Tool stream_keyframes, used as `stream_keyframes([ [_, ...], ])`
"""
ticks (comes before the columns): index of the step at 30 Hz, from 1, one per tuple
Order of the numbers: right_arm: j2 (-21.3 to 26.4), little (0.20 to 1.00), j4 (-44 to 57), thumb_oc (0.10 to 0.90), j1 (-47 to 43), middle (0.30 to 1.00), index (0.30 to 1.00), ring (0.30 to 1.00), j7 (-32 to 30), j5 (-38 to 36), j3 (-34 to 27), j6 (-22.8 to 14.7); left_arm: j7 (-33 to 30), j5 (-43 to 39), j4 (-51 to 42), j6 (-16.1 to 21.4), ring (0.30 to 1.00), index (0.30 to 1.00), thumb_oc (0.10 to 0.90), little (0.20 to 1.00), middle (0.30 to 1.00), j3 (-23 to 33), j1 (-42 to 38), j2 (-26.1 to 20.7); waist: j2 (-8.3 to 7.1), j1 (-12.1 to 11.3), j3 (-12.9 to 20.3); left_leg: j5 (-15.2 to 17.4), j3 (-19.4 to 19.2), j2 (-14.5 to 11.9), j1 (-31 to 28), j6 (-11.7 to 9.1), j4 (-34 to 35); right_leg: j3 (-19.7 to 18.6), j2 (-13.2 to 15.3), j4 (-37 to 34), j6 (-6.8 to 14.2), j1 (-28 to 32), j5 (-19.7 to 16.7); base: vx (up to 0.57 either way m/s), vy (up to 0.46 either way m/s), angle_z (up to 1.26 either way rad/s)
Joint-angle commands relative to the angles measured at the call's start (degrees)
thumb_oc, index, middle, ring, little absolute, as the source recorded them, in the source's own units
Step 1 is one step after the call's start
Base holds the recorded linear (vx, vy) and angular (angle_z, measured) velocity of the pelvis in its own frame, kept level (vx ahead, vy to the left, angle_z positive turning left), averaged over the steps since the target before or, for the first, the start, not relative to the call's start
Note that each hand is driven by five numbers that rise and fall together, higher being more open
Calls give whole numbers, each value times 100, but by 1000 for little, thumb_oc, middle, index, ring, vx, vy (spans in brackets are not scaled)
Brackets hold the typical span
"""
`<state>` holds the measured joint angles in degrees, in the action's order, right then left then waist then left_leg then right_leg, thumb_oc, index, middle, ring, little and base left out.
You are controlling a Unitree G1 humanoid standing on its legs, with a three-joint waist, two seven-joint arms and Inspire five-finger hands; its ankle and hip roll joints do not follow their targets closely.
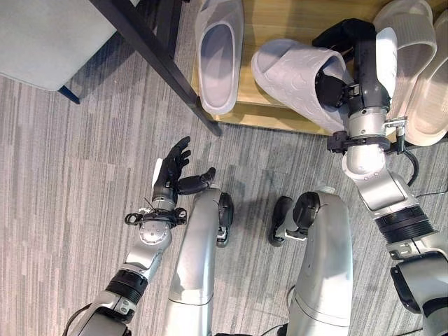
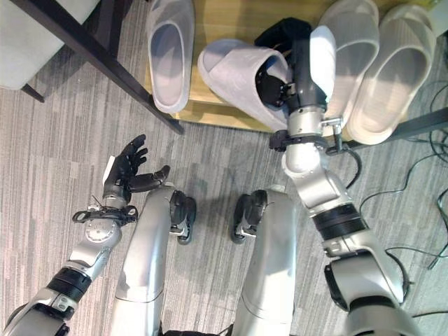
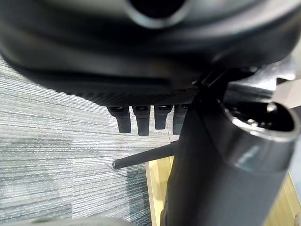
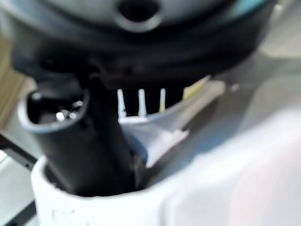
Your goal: Arrange the slippers neatly on the shoe rack.
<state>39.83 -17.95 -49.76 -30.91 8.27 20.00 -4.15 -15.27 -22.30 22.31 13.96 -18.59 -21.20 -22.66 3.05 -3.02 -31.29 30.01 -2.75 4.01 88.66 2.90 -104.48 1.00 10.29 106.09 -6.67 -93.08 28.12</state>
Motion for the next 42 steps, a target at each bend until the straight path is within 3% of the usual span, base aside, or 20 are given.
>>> stream_keyframes([
  [1,-98,300,439,400,-990,300,300,300,-660,343,-64,-186,-196,230,538,-255,900,900,800,900,900,-668,703,-66,-195,-194,149,300,53,-56,130,-169,106,-296,-229,197,-84,344,542,-2,-39,0],
  [11,-549,300,-1070,400,-2462,300,300,300,-1072,27,1033,261,-429,-107,386,-168,900,900,800,900,900,-1053,682,-195,-183,-410,149,672,-10,-110,130,-185,-611,-389,-285,949,-223,313,863,-9,-21,2],
  [22,-956,300,-2344,400,-2992,300,300,300,-1388,-556,1569,315,-563,-155,5,-106,900,900,800,900,900,-1327,827,-375,-43,-477,149,780,18,-137,130,-267,-795,-376,-252,1266,-291,313,990,-4,-2,1],
  [36,-1140,300,-1703,400,-2452,300,300,300,-1934,-262,860,473,-589,-9,142,-132,900,900,800,900,900,-1394,762,-225,5,-387,149,832,42,-148,130,-286,-871,-378,-327,1311,-278,313,1000,0,0,0],
  [42,-960,300,-1775,400,-2480,300,300,300,-2063,-60,635,579,-563,51,173,-120,900,900,800,900,900,-1427,742,-199,56,-366,149,850,70,-152,130,-288,-973,-352,-329,1371,-263,313,1012,0,0,0],
])
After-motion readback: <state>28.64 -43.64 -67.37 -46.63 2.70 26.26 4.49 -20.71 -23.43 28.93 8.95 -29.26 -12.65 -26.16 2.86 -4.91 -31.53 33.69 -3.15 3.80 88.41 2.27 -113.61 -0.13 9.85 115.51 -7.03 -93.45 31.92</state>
